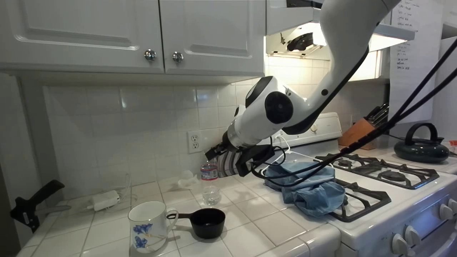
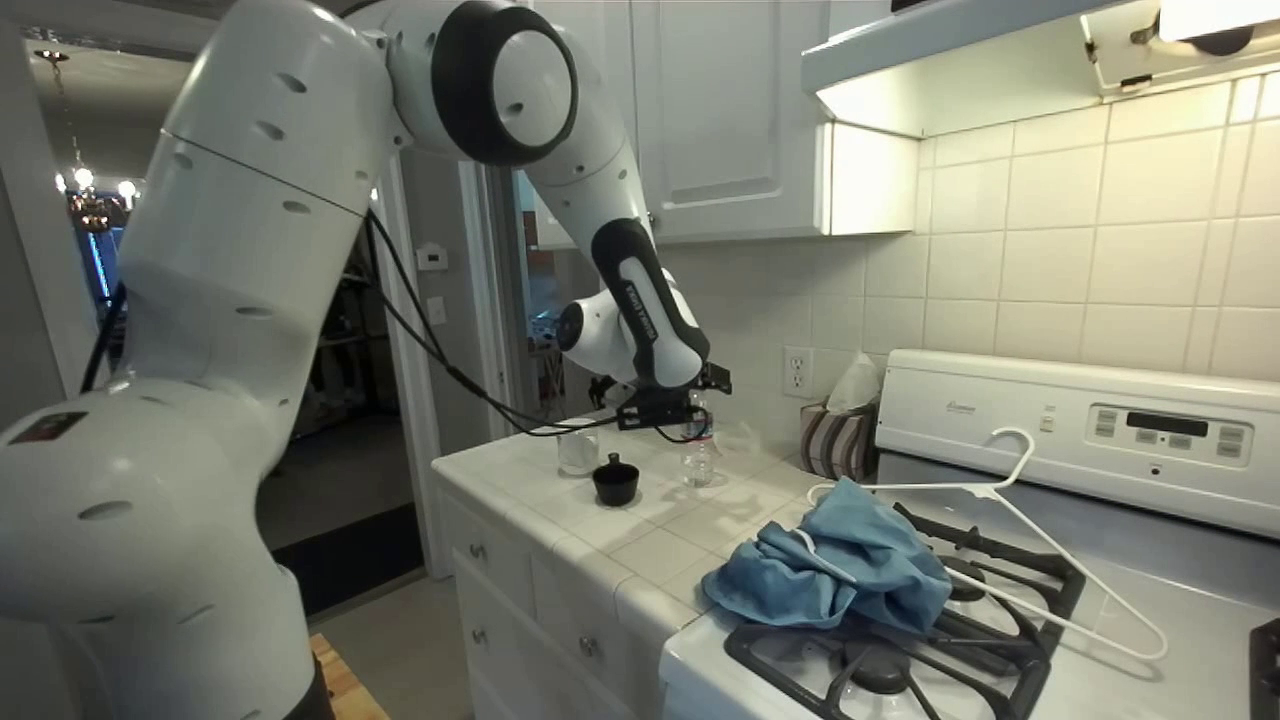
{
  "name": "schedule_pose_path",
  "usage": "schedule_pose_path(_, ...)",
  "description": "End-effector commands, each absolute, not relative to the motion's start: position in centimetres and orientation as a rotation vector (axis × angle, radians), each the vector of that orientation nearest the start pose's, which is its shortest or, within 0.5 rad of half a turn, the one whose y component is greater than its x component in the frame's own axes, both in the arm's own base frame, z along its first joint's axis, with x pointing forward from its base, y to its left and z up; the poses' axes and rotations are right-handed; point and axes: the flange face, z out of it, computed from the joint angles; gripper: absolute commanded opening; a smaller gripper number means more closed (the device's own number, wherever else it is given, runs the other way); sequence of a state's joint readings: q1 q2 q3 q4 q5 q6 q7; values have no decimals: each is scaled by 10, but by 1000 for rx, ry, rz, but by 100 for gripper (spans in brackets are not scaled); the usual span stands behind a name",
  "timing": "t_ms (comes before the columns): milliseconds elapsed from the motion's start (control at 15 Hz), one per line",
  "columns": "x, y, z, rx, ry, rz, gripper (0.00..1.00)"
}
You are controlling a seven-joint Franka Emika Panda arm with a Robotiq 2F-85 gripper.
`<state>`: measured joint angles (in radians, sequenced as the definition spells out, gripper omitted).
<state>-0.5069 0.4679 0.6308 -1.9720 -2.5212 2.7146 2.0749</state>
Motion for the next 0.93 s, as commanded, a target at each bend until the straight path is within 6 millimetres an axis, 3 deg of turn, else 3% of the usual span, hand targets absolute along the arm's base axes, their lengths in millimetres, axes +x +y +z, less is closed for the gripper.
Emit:
schedule_pose_path(0, 602, 82, 268, -2824, -341, -1695, 100)
schedule_pose_path(867, 615, 79, 281, -2737, -459, -1658, 100)
